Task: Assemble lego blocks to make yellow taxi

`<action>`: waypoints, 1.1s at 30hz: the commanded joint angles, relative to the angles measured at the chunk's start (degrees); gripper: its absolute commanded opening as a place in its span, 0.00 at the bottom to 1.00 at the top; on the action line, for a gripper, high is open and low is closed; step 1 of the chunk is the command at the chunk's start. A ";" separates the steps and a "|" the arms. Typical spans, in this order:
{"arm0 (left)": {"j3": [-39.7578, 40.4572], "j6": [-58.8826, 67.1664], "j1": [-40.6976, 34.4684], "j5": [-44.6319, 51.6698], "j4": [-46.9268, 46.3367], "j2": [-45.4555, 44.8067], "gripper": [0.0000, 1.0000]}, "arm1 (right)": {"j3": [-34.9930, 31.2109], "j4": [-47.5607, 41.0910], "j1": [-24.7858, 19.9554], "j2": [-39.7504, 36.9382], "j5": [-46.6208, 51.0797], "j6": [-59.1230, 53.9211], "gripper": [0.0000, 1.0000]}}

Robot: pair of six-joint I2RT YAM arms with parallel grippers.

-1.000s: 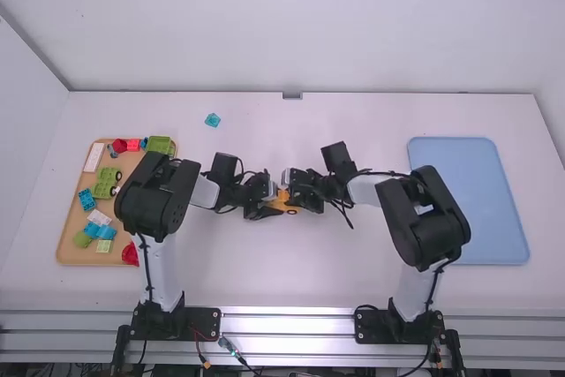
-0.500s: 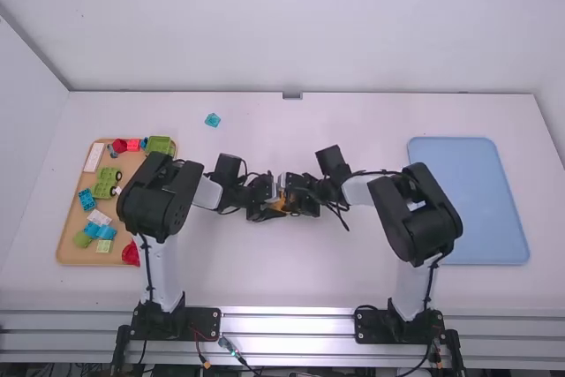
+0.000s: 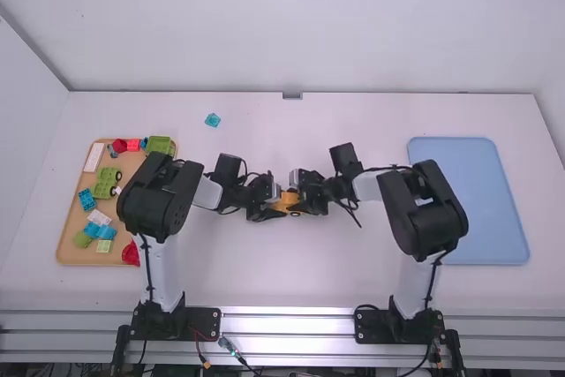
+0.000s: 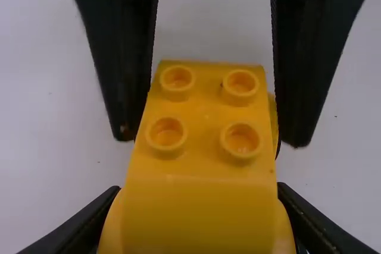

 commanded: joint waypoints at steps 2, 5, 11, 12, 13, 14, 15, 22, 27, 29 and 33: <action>-0.55 -1.09 -0.35 -0.98 -0.87 1.14 0.40 | 0.74 -4.33 -3.61 -0.48 -9.66 -8.50 0.56; -0.52 -1.09 -0.31 -1.01 -0.90 1.14 0.43 | 0.63 -9.75 -7.43 -0.76 -12.37 -14.25 0.82; -0.17 -4.90 -0.37 -4.09 -1.03 1.07 0.99 | -1.38 -11.34 -11.06 -0.61 -11.93 -16.46 0.99; 0.09 -5.57 -0.31 -5.16 -1.88 0.70 0.99 | -2.47 -8.81 -11.02 -0.61 -11.17 -14.32 0.99; 0.33 -5.49 -0.37 -5.27 -3.61 -0.04 0.99 | -3.65 -4.94 -10.58 -0.39 -10.32 -10.84 0.99; 0.55 -4.85 -0.35 -5.25 -5.42 -0.81 0.99 | -4.37 -1.49 -9.97 -0.13 -9.66 -7.67 0.99; 0.63 -4.55 -0.35 -5.22 -6.21 -1.18 0.99 | -4.50 -0.76 -9.86 -0.04 -9.55 -6.97 0.99; 6.29 -0.57 -0.31 -13.64 -33.09 -15.43 0.99 | -5.03 19.39 -2.43 5.20 -1.40 14.47 0.99; 9.79 -0.59 0.70 -17.46 -43.17 -24.87 0.99 | -1.75 17.97 0.92 7.23 2.67 16.44 0.99; 9.51 -0.57 1.53 -17.44 -43.69 -29.27 0.99 | -0.44 15.63 2.34 7.45 4.26 14.51 0.99; 7.67 -0.59 2.12 -17.51 -42.56 -34.51 0.99 | 0.79 12.83 4.04 7.48 7.67 11.72 1.00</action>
